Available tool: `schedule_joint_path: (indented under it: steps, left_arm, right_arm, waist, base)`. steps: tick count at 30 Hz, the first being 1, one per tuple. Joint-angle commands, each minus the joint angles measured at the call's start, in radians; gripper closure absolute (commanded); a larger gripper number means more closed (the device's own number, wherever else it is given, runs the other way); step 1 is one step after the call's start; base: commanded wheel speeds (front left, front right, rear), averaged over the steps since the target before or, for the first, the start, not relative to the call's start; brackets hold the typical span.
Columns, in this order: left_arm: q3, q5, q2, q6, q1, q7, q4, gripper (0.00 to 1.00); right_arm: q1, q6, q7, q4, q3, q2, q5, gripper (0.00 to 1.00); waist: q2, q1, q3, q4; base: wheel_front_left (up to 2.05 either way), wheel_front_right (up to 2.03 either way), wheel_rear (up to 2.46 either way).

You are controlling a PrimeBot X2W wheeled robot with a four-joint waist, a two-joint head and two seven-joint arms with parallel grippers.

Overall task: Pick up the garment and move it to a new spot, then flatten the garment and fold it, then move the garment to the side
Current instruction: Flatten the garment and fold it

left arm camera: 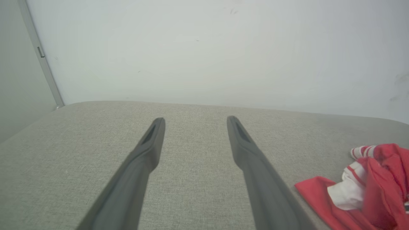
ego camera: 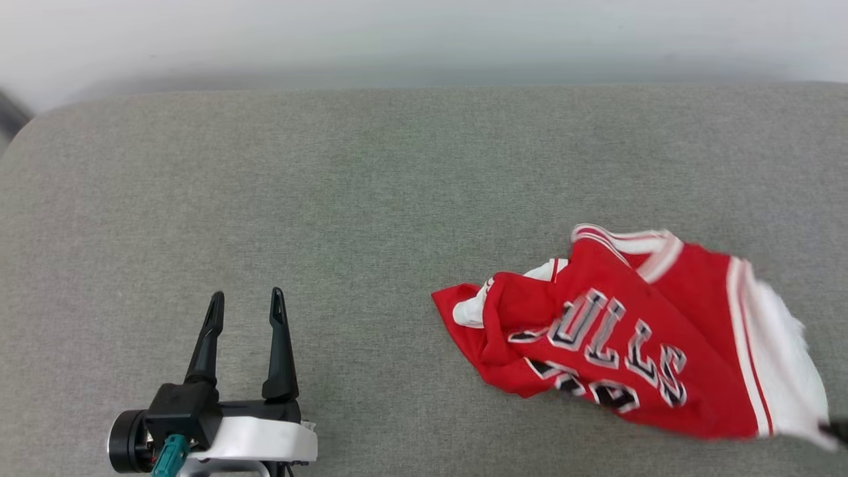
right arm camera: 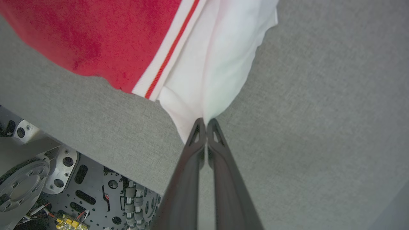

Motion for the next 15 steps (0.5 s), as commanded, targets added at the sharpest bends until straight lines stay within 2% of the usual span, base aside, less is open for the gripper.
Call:
schedule_joint_path:
  steps: [1,6,10,11,12,13,15]
  left_arm:
    - [0.004,0.008,-0.001,-0.002,0.013,-0.003,0.000,0.00]
    - [0.008,0.012,-0.001,-0.008,0.012,-0.003,0.009,0.00]
    - [0.011,0.015,-0.001,-0.009,0.022,-0.003,0.018,0.00]
    - [0.011,0.016,-0.001,-0.011,0.022,-0.003,0.021,0.00]
    - [0.010,0.016,-0.001,-0.013,0.023,-0.003,0.024,0.00]
    - [0.009,0.017,-0.001,-0.015,0.027,-0.003,0.027,0.00]
    - [0.008,0.016,-0.001,-0.015,0.033,-0.003,0.033,0.00]
  right_arm:
    - [0.073,-0.001,-0.027,0.021,0.003,0.009,0.012,1.00]
    - [0.251,-0.001,-0.082,0.092,-0.004,0.066,0.059,1.00]
    - [0.305,-0.001,-0.123,0.141,-0.052,0.108,0.058,1.00]
    - [0.305,-0.001,-0.134,0.145,-0.072,0.112,0.062,0.80]
    - [0.302,-0.001,-0.142,0.146,-0.093,0.109,0.055,0.30]
    - [0.299,-0.001,-0.150,0.144,-0.110,0.101,0.048,0.00]
    - [0.288,-0.001,-0.172,0.133,-0.158,0.082,0.037,0.00]
  waist:
    - [-0.0001,0.0001,0.000,-0.006]
    - [-0.0001,0.0001,-0.002,-0.014]
    - [-0.0001,0.0001,-0.018,-0.019]
    - [-0.0001,0.0001,-0.023,-0.019]
    - [-0.0001,0.0001,-0.030,-0.018]
    - [-0.0001,0.0001,-0.036,-0.016]
    - [-0.0001,0.0001,-0.049,-0.013]
  base:
    - [0.00,0.00,0.00]
    - [0.00,0.00,0.00]
    - [0.00,0.00,0.00]
    - [0.00,0.00,0.00]
    - [0.00,0.00,0.00]
    - [0.00,0.00,0.00]
    - [0.00,0.00,0.00]
